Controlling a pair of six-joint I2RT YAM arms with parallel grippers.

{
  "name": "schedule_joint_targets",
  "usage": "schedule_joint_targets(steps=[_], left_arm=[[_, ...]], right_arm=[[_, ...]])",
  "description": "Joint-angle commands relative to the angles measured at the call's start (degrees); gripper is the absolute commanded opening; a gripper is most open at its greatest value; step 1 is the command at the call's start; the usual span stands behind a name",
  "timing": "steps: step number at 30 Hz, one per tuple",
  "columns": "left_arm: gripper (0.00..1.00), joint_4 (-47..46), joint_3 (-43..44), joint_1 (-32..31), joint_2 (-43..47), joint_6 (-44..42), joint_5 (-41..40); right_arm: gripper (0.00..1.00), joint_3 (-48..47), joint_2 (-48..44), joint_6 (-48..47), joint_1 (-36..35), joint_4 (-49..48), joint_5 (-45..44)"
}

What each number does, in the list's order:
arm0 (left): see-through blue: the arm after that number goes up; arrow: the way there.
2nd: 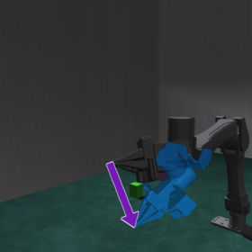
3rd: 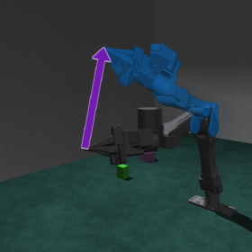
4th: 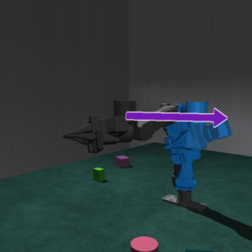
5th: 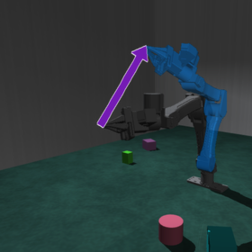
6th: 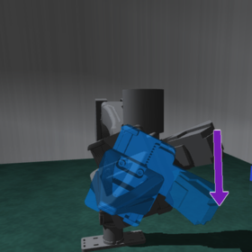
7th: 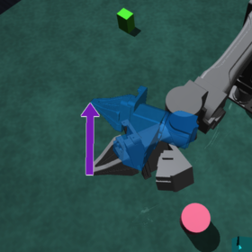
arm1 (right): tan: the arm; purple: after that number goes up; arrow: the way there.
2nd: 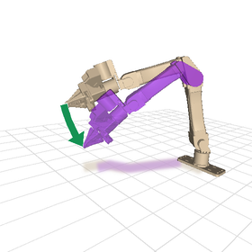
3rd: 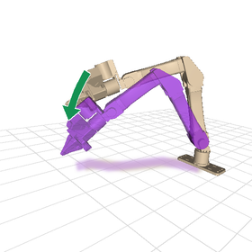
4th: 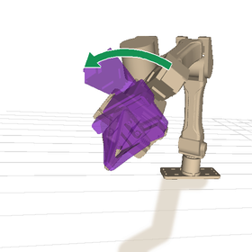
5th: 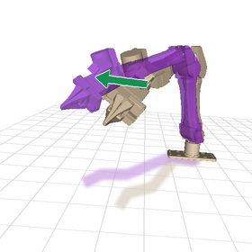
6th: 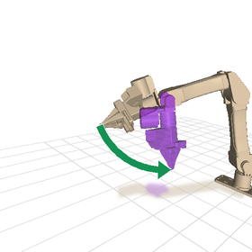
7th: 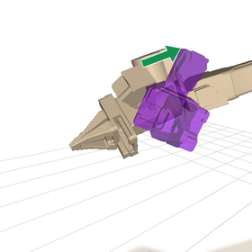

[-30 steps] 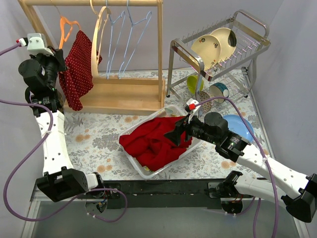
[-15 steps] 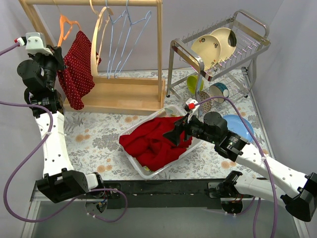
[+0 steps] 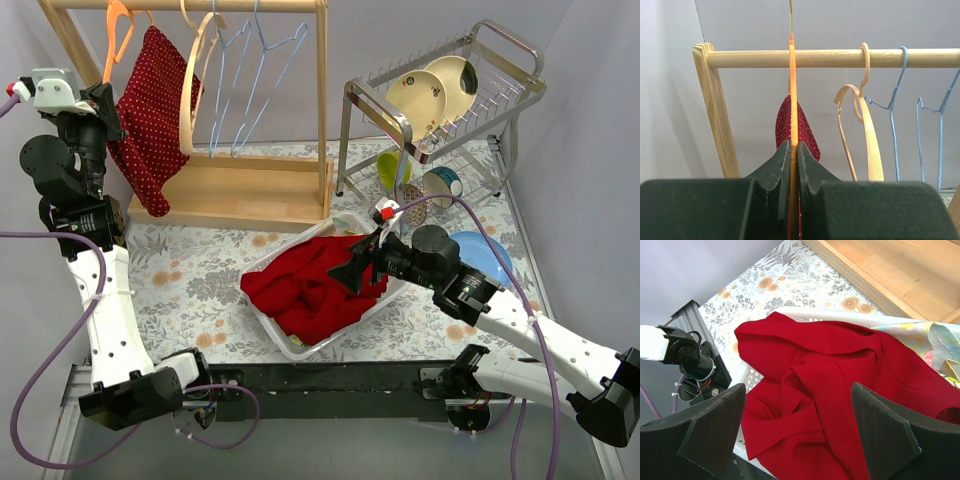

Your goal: Remove the skirt from the hanger

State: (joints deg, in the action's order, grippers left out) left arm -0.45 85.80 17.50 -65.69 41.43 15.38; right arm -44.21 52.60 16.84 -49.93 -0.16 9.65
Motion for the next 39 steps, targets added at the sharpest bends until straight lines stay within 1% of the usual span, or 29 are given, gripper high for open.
schedule_joint_targets(steps=[1,6,8,9,13,19,20,21,23,24,25,27,28,29,31,32,33,35,37,39], left_arm=[[0.00,-2.72,2.01,-0.18,3.90,-0.03,-2.19],[0.00,-0.26,-0.45,-0.18,6.01,-0.73,-2.89],[0.00,0.18,-1.86,-0.18,7.59,-0.74,-4.73],[0.00,1.84,-2.21,-0.10,8.20,-0.74,-5.18],[0.00,3.52,-3.88,-0.09,11.28,0.49,-5.27],[0.00,6.33,-3.45,-0.18,12.87,2.16,-5.97],[0.00,7.99,-3.01,-0.18,13.04,3.47,-6.06],[0.00,8.70,-2.83,-0.18,13.65,4.00,-6.06],[0.00,11.07,-2.83,-0.18,14.71,5.50,-5.88],[0.00,11.87,-3.27,-0.10,16.28,5.94,-6.06],[0.00,12.74,-3.53,-0.18,17.08,6.03,-6.49],[0.00,14.85,-5.02,-0.09,19.27,6.82,-7.02],[0.00,15.65,-5.46,-0.18,21.37,7.43,-7.46],[0.00,16.35,-5.90,-0.18,22.35,8.22,-6.86],[0.00,18.81,-6.43,-0.10,24.54,9.81,-5.10],[0.00,20.04,-6.43,-0.09,25.08,10.33,-4.75],[0.00,22.74,-6.43,-0.09,25.87,10.69,-5.09],[0.00,25.13,-7.04,-0.18,28.58,11.39,-5.79],[0.00,26.20,-9.14,-0.18,30.70,11.57,-6.06],[0.00,26.81,-10.12,-1.06,32.82,11.48,-6.67]], right_arm=[[0.92,-0.88,-0.48,1.35,-0.08,-1.51,0.98],[0.91,-2.64,-0.22,2.23,-0.08,0.07,0.81],[0.91,-4.65,0.31,2.41,-0.08,3.22,0.63],[0.91,-5.36,1.01,2.49,-0.08,3.85,0.55],[0.90,-7.82,2.16,3.28,-0.25,5.88,1.33],[0.90,-10.20,2.42,4.43,-1.22,6.93,1.07],[0.90,-10.72,2.68,4.86,-1.31,7.02,1.16],[0.89,-12.47,3.64,5.22,-1.57,7.63,1.68],[0.88,-14.58,5.49,6.01,-3.67,7.72,1.34],[0.88,-15.55,6.19,6.18,-5.07,7.72,-1.01],[0.88,-18.17,6.98,6.19,-8.31,7.72,-2.52],[0.87,-20.99,10.22,6.36,-11.57,7.37,-5.59],[0.86,-24.66,11.55,6.54,-14.81,6.67,-6.48],[0.86,-26.44,13.13,6.45,-16.50,6.15,-7.44],[0.86,-30.22,18.22,6.01,-20.62,5.00,-9.38],[0.86,-34.07,20.16,5.49,-21.77,4.39,-11.56],[0.86,-35.93,24.00,5.31,-22.83,3.95,-12.63],[0.86,-40.75,27.63,4.78,-25.29,1.50,-12.81],[0.87,-43.67,32.29,3.90,-27.66,-0.96,-12.90],[0.89,-47.71,36.60,2.42,-29.25,-4.12,-13.34]])
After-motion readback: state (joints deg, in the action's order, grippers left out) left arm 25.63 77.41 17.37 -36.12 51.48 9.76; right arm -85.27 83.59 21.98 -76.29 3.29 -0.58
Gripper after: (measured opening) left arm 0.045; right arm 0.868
